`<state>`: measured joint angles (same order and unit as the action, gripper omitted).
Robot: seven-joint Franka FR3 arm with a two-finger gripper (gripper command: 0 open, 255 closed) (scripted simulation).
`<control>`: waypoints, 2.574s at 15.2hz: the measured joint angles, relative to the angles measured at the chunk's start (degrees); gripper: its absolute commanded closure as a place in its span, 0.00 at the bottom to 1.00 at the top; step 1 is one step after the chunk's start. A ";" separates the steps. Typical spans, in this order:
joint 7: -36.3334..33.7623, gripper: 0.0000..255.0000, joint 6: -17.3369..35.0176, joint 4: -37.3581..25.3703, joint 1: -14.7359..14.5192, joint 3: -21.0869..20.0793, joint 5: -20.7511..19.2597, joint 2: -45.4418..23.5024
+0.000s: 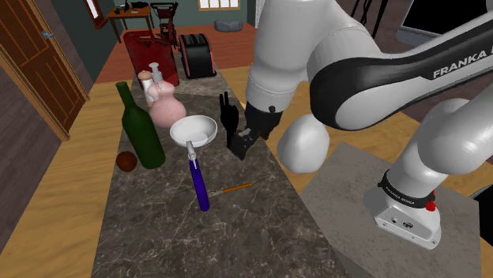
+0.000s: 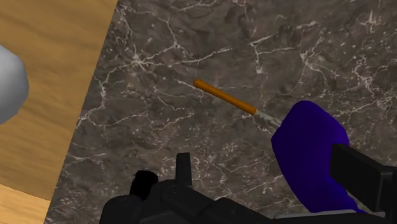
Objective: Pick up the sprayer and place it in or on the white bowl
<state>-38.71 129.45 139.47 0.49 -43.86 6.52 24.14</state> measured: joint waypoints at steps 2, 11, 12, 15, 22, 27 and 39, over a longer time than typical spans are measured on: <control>-5.41 0.00 2.65 -2.10 3.12 -5.32 -4.14 -4.77; -42.81 0.00 -2.22 -18.36 5.25 -17.21 -48.35 -40.19; -45.13 0.00 -3.45 -20.36 2.38 -15.37 -51.47 -43.01; -47.86 0.00 -3.88 -22.03 -0.80 -12.67 -55.55 -46.51; -50.13 0.00 -2.52 -22.50 -2.75 -9.57 -59.79 -50.11; -50.20 0.00 -2.46 -22.50 -2.80 -9.48 -59.92 -50.21; -49.95 1.00 -2.51 -22.45 -2.58 -9.77 -59.58 -49.87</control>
<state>-88.66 126.94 117.03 -2.09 -53.63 -53.07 -25.73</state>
